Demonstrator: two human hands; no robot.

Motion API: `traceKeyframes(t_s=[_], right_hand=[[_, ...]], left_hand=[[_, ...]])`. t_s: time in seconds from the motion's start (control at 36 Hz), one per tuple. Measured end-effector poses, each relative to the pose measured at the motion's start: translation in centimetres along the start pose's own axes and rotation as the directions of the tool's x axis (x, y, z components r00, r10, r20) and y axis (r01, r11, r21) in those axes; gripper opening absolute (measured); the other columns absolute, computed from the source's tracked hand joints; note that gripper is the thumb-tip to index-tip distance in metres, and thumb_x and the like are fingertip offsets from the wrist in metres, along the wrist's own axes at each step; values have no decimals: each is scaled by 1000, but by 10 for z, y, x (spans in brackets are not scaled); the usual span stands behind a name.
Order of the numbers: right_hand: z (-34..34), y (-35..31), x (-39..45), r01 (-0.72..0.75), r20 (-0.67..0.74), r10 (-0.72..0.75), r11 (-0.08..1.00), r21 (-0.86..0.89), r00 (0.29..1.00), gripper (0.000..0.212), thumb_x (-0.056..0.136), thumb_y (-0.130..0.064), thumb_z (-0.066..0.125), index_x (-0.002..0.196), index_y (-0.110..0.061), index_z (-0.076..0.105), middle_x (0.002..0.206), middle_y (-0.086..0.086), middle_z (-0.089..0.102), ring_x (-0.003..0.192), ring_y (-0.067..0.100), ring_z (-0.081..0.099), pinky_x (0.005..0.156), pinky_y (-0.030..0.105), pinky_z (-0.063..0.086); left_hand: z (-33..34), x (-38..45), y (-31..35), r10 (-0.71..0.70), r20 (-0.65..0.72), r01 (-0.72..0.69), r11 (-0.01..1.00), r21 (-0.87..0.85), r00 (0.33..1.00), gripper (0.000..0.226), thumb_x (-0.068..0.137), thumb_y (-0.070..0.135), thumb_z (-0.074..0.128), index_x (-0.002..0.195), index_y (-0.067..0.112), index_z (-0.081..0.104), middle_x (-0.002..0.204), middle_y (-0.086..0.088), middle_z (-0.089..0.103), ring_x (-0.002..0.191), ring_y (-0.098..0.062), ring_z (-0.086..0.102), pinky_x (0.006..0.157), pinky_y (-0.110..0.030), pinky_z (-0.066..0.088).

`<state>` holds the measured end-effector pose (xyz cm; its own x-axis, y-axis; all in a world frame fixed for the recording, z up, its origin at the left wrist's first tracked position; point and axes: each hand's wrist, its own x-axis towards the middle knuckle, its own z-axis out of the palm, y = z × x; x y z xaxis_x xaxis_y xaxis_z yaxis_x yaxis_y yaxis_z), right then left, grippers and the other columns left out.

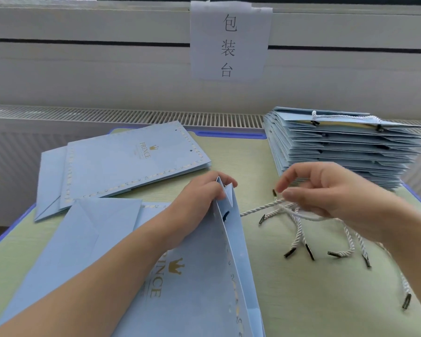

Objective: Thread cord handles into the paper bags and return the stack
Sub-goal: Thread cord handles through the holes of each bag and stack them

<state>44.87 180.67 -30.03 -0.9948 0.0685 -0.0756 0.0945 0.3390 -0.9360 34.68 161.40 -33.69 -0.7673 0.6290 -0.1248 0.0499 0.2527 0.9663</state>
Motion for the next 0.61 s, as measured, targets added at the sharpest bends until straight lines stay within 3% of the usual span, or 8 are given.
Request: traceKeyframes(t_s=[0.17,0.33,0.39,0.42,0.44,0.5,0.56,0.61], right_hand=[[-30,1,-2,117,-11,-121,930,347,993,53,37,-42,94,78,-16,72,46,-6,42,36,1,32,32,9,23],[-56,0,-5,282,-83,-286,778,561,955,25,58,-35,81,76,-19,72,44,-11,43,31,-3,27,31,8,28],[-72,8,0,259,-40,-314,697,669,949,19,76,-29,71,88,-14,72,54,-5,53,38,1,44,37,12,40],[-75,9,-1,182,44,-327,628,757,944,25,90,-22,57,103,-3,67,67,6,60,51,11,57,48,19,49],[-76,14,-11,150,-9,-223,621,769,975,36,101,-18,37,116,9,55,84,21,61,68,27,62,61,30,52],[-97,30,-20,173,-84,-173,608,774,981,49,105,-20,14,128,14,40,103,34,52,88,45,56,76,45,48],[-106,30,-24,227,-146,-181,608,761,973,49,105,-22,14,132,11,38,111,34,51,93,44,55,81,45,49],[-99,27,-29,346,-286,-201,641,685,937,41,101,-16,28,131,0,50,115,21,60,90,28,63,77,31,54]], left_hand=[[-3,2,0,4,-34,-4,1000,-11,999,43,58,26,41,93,20,66,78,3,56,69,-14,52,64,-28,40],[-4,4,-1,17,-49,-18,1000,-3,999,38,58,25,41,88,19,65,74,7,57,67,-12,52,62,-27,40],[-4,5,-1,17,-48,-17,1000,-3,999,37,58,25,41,86,20,65,74,7,58,68,-13,53,63,-27,41],[-4,5,-1,18,-48,-18,1000,-1,999,37,58,25,41,86,20,65,74,8,58,68,-13,54,62,-27,41],[-5,5,-1,19,-47,-19,1000,1,999,38,58,25,41,87,20,65,72,9,58,67,-12,54,61,-26,41],[-5,5,-1,20,-42,-20,1000,4,999,40,58,25,41,89,18,65,70,11,59,66,-10,54,60,-25,41],[-5,4,-1,16,-39,-16,1000,2,999,42,58,25,42,92,16,65,73,7,59,66,-12,54,59,-25,41],[-5,4,-1,17,-41,-17,1000,3,999,41,58,24,42,91,17,65,72,7,59,64,-12,54,59,-25,41]])
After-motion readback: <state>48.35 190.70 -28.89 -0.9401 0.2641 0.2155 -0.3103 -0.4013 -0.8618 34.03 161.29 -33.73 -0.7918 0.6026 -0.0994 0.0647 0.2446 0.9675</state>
